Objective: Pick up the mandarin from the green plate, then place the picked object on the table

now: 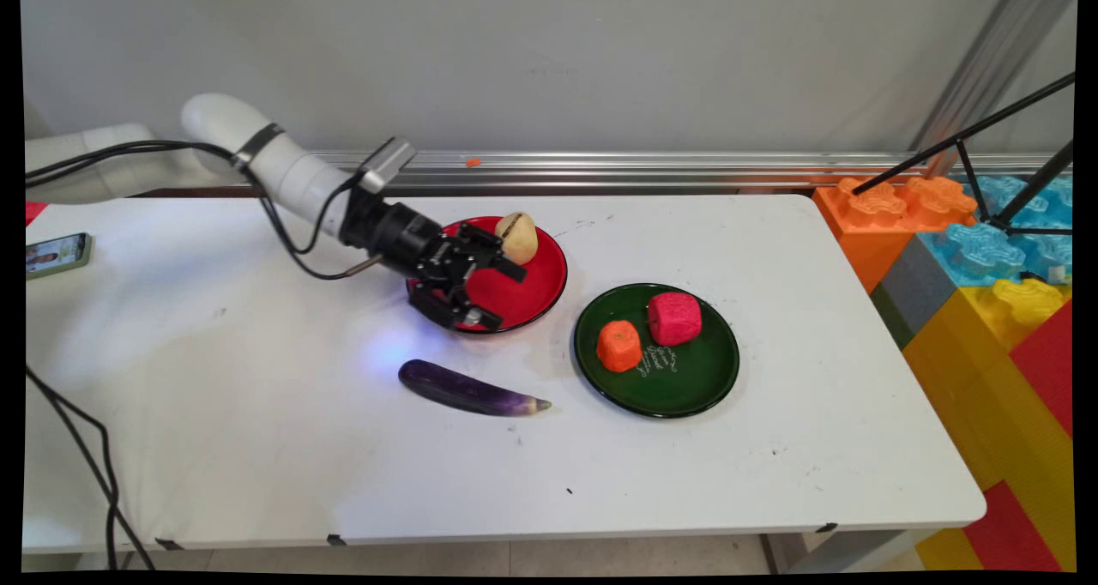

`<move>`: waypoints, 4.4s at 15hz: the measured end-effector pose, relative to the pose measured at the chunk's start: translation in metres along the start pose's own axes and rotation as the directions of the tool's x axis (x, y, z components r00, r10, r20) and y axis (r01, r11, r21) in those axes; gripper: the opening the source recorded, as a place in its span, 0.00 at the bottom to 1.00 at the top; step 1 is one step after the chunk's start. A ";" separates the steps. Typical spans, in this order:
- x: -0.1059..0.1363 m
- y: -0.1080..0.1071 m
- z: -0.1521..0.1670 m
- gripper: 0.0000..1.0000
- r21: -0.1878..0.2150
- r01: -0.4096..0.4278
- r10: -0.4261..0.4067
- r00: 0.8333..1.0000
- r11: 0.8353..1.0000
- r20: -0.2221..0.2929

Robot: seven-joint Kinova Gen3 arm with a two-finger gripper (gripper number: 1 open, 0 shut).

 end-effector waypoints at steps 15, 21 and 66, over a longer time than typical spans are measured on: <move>0.021 -0.042 0.074 1.00 0.027 0.064 -0.066 0.993 0.998 0.100; 0.026 -0.052 0.099 1.00 0.025 0.089 -0.091 0.987 0.996 0.135; -0.004 0.034 0.005 0.00 -0.201 -0.152 0.164 0.986 0.968 0.044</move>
